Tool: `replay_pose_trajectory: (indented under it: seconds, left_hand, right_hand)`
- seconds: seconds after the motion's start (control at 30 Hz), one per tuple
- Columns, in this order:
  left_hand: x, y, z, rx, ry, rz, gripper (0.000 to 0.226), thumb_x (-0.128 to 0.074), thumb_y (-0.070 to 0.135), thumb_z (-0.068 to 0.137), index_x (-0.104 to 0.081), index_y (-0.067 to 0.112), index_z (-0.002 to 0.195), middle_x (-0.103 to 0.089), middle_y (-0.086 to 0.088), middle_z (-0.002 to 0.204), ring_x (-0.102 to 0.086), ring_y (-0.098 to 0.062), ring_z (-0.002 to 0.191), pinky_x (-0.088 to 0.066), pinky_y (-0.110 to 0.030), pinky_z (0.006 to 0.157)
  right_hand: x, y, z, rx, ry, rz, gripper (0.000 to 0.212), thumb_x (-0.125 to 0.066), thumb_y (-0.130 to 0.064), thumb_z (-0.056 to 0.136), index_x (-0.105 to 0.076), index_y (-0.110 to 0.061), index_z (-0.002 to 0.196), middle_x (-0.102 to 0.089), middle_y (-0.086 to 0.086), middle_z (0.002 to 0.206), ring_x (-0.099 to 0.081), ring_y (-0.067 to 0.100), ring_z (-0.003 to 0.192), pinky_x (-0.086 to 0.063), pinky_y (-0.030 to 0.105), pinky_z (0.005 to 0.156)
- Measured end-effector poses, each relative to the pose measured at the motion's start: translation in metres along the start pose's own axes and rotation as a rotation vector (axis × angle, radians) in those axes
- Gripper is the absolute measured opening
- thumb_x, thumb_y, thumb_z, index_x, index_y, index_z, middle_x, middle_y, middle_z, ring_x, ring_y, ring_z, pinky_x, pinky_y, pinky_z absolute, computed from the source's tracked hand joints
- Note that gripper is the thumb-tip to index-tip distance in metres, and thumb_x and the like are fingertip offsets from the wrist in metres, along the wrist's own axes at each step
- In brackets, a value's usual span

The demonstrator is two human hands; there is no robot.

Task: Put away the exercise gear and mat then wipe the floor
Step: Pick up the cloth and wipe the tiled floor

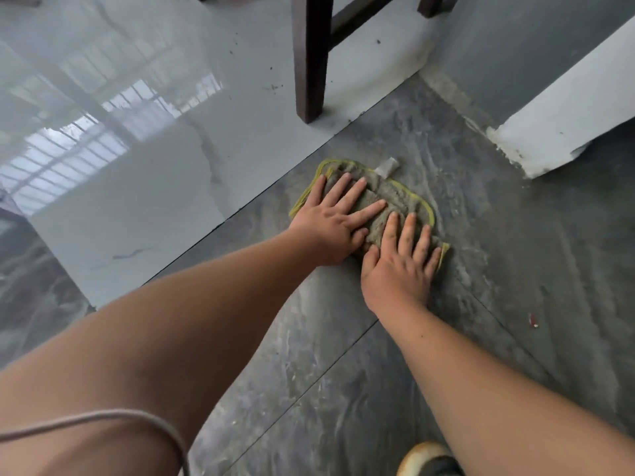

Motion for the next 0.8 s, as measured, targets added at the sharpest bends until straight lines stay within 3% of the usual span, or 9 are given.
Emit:
replay_pose_trajectory:
  seconds: [0.23,0.5,0.67,0.8]
  left_hand:
    - [-0.025,-0.037,-0.117,-0.13,0.001,0.034,0.055,-0.015,0.055,0.099,-0.004,0.049,0.152,-0.005,-0.003,0.165,0.004,-0.029,0.151,0.006,-0.056,0.119]
    - [-0.056,-0.091,-0.27,-0.183,0.017,0.018,0.054,-0.026,0.055,0.099,-0.017,0.047,0.152,-0.015,-0.003,0.164,-0.006,-0.03,0.151,-0.004,-0.059,0.118]
    - [-0.077,-0.121,-0.362,-0.178,0.014,-0.001,0.054,-0.031,0.055,0.099,-0.022,0.048,0.151,-0.02,0.0,0.163,-0.008,-0.027,0.151,-0.004,-0.058,0.119]
    - [-0.093,-0.146,-0.433,-0.134,-0.012,-0.003,0.053,-0.033,0.055,0.099,-0.024,0.048,0.151,-0.02,0.002,0.163,-0.008,-0.025,0.151,-0.005,-0.057,0.119]
  right_hand:
    - [-0.03,-0.068,-0.123,-0.036,-0.104,0.031,0.072,-0.015,-0.046,0.09,-0.005,-0.024,0.158,0.002,0.006,0.166,0.003,0.036,0.151,0.001,0.06,0.119]
    - [-0.066,-0.155,-0.264,0.053,-0.215,0.031,0.077,-0.028,-0.051,0.088,-0.019,-0.017,0.157,-0.012,0.018,0.164,-0.008,0.048,0.147,-0.004,0.066,0.115]
    - [-0.089,-0.205,-0.349,0.082,-0.359,-0.009,0.096,-0.045,-0.059,0.086,0.005,-0.017,0.157,0.006,0.021,0.163,0.009,0.051,0.146,0.005,0.07,0.111]
    - [-0.1,-0.243,-0.405,0.141,-0.46,-0.011,0.104,-0.045,-0.063,0.086,0.022,-0.017,0.15,0.021,0.021,0.161,0.022,0.051,0.143,0.005,0.072,0.11]
Point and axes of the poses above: each hand's wrist, its own z-axis towards the middle knuckle, its own x-axis out of the back of the hand, y = z × x, the point moved 7 cm from there along z, towards the middle knuckle
